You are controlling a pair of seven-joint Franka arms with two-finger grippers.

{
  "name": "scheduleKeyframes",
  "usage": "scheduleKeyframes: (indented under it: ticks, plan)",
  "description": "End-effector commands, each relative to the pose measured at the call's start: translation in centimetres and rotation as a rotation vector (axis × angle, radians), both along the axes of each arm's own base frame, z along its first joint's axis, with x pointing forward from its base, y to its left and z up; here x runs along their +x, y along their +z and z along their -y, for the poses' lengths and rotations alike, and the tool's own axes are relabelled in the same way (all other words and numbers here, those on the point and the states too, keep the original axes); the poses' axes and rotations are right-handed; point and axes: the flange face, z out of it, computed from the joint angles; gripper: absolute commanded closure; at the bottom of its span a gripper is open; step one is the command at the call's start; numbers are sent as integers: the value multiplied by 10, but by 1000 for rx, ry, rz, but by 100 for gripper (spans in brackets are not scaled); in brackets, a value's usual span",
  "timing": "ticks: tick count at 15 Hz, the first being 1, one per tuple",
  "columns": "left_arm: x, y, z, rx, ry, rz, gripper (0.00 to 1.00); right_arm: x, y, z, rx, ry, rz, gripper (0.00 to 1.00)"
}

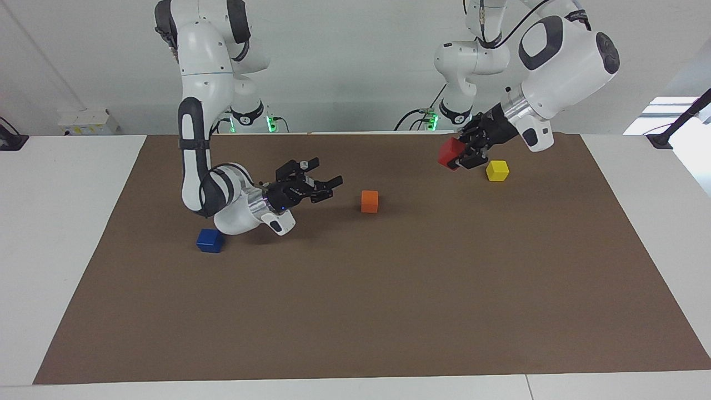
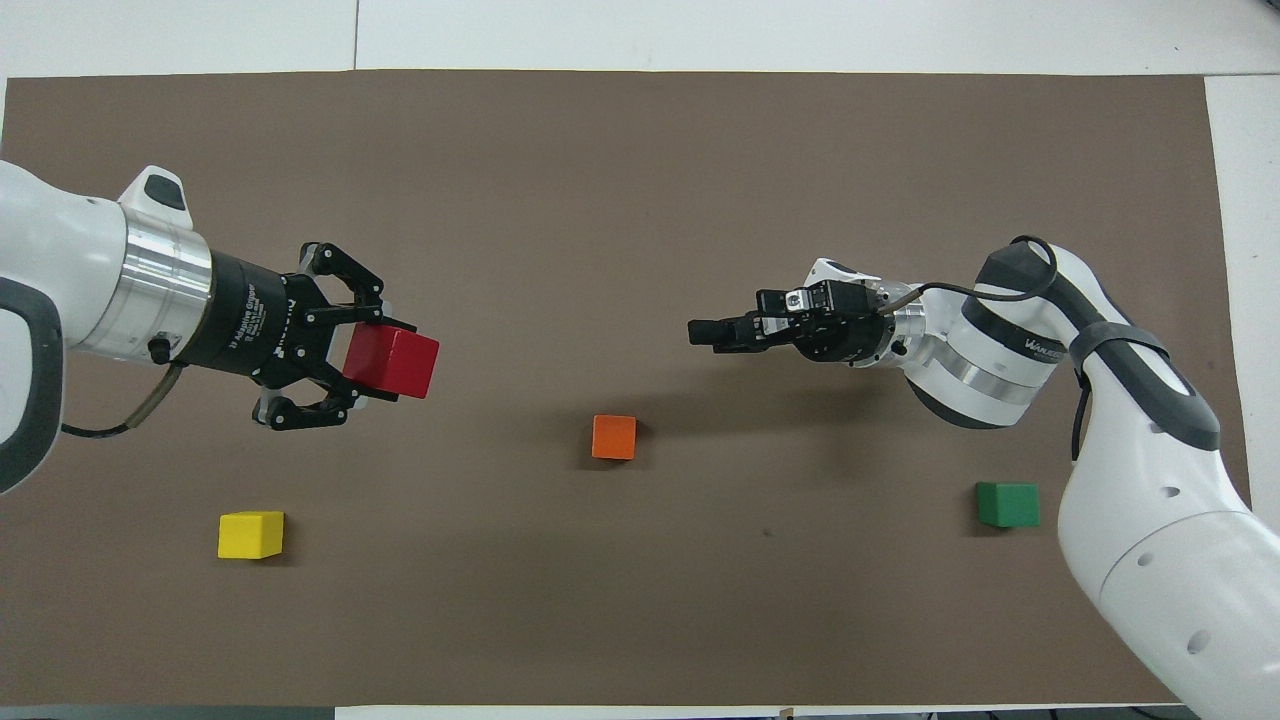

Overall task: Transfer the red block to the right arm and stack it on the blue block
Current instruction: 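Carry the red cube toward the right gripper with the left gripper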

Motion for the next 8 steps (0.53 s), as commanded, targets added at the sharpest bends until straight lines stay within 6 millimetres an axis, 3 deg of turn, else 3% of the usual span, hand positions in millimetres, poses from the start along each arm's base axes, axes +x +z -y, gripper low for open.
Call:
scheduleKeyframes:
  ticks: [1, 4, 8]
  plan:
    - [1, 4, 17, -60, 181, -57, 100, 7, -2, -9, 3, -44, 15, 0]
    - [3, 4, 24, -149, 264, -95, 100, 5, -3, -21, -5, -61, 17, 0]
    - [-12, -7, 58, -261, 339, -63, 100, 7, -8, -22, -30, -83, 15, 0]
